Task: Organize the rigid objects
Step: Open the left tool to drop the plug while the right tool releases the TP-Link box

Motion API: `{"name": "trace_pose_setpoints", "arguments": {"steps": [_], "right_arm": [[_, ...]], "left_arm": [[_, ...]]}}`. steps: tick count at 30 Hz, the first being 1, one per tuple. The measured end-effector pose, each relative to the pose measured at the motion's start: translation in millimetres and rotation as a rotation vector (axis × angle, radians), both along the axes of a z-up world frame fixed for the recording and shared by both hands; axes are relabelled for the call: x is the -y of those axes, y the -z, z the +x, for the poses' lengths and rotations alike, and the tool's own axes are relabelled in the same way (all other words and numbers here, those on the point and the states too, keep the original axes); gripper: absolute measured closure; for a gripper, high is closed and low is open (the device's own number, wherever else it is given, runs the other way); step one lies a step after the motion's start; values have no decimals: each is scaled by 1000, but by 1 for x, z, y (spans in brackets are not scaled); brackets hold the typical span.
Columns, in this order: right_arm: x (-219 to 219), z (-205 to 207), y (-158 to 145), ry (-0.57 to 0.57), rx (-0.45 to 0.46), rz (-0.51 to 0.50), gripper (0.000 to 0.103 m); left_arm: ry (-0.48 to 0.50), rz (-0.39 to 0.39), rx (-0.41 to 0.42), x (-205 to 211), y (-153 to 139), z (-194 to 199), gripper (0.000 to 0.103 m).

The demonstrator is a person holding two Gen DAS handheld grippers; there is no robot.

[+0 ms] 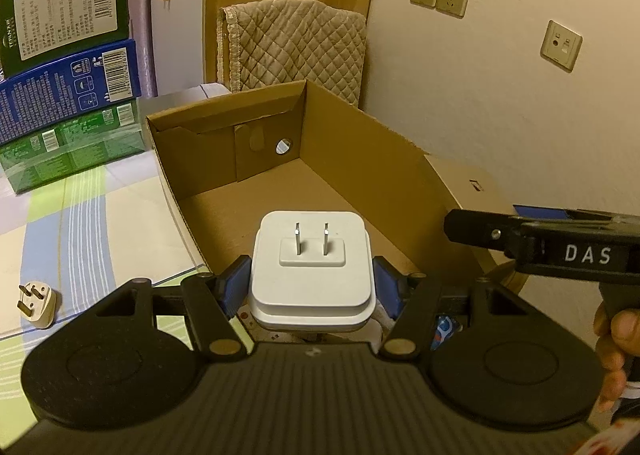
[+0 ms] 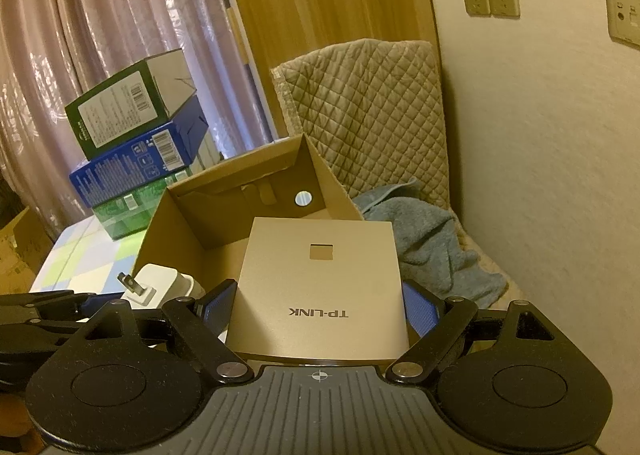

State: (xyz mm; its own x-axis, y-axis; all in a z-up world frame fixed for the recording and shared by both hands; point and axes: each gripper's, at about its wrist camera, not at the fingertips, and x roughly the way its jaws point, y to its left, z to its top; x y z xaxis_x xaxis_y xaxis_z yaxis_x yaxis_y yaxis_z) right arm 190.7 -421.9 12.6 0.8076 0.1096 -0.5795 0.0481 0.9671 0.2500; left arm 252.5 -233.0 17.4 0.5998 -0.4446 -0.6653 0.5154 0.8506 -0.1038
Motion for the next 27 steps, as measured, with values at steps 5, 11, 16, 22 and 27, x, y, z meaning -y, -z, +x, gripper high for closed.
{"name": "trace_pose_setpoints", "arguments": {"steps": [5,11,16,22,27], "right_arm": [[0,0,0,-1,1,0,20],[-3,-2,0,-12,5,-8,20],[-10,-4,0,-36,8,-13,20],[-14,-4,1,-49,5,-17,20],[-17,-4,2,-61,3,-26,20]], "left_arm": [[7,6,12,-2,-1,0,33],[-34,2,38,-14,-10,-3,33],[-67,-11,45,-30,-16,-9,33],[-85,-7,50,-42,-23,-16,33],[-93,-5,56,-46,-28,-20,33]]}}
